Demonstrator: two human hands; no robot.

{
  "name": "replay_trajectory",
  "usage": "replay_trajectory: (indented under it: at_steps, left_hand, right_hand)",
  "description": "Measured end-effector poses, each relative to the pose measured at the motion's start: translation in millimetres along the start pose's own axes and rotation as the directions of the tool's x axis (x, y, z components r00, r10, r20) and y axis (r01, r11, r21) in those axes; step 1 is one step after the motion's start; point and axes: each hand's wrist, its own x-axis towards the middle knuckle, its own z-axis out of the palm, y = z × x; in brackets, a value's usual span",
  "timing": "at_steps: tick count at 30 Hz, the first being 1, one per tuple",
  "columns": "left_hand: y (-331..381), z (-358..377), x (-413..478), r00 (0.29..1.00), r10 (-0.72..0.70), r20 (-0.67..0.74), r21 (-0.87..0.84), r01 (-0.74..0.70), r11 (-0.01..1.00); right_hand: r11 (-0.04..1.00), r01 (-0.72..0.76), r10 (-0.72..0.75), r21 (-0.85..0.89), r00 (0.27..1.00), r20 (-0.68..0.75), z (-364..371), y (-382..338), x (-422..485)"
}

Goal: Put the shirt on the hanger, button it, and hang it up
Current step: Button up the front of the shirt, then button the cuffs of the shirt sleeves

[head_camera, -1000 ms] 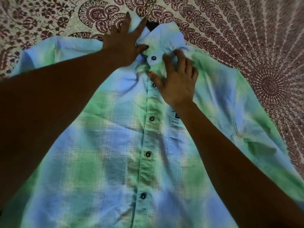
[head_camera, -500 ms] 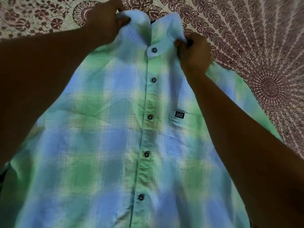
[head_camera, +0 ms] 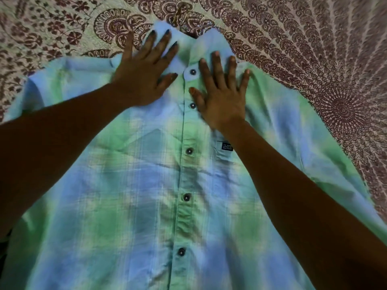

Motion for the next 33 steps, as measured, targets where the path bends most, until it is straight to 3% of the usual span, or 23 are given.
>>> replay_trajectory:
  at_steps: [4,6,11,15,19,22,25,33]
  left_hand:
    - [3.3,-20.6,-9.6,0.994,-0.069,-0.089,-0.01,0.068,0.998]
    - [11.7,-18.0,-31.4,0.994,-0.032,-0.101,0.021,0.034,0.999]
    - [-2.6,-1.2,-65.4,0.999,-0.002,0.052,0.034,0.001,0.999]
    - [22.9,-18.7,-66.5,0.993,-0.118,0.015,-0.149,0.119,0.982]
    - [65.3,-49.0,-99.2,0.988,-0.094,-0.121,-0.366,0.044,0.93]
    - [95.8,-75.8,-128.3,0.981,-0.163,-0.104,-0.53,0.084,0.844]
    - [122.2,-100.3,-153.4,0.971,-0.229,-0.066,-0.64,0.135,0.757]
    - [200.1,-137.9,-176.8,0.991,-0.132,0.038,-0.725,0.118,0.679]
  right_hand:
    - [0.999,-0.039,0.042,0.036,0.997,-0.071,-10.7,-6.3,-5.9]
    - [0.998,0.005,0.001,0.061,0.994,-0.11,-10.2,-13.1,-19.8]
    - [0.997,0.034,-0.04,0.075,0.996,0.074,4.9,-9.3,-31.9]
    - [0.99,-0.016,0.004,0.138,0.996,0.087,-9.4,-17.6,-42.7]
    - [0.971,0.051,-0.034,0.232,0.996,-0.076,-29.1,-36.8,-91.5]
    - [0.957,0.042,-0.013,0.285,0.995,-0.101,-43.4,-45.6,-130.8]
    - [0.934,-0.003,0.045,0.358,0.993,-0.109,-62.3,-49.4,-168.0]
    - [0.84,-0.257,0.371,0.478,0.915,-0.16,-105.4,-4.5,-259.0]
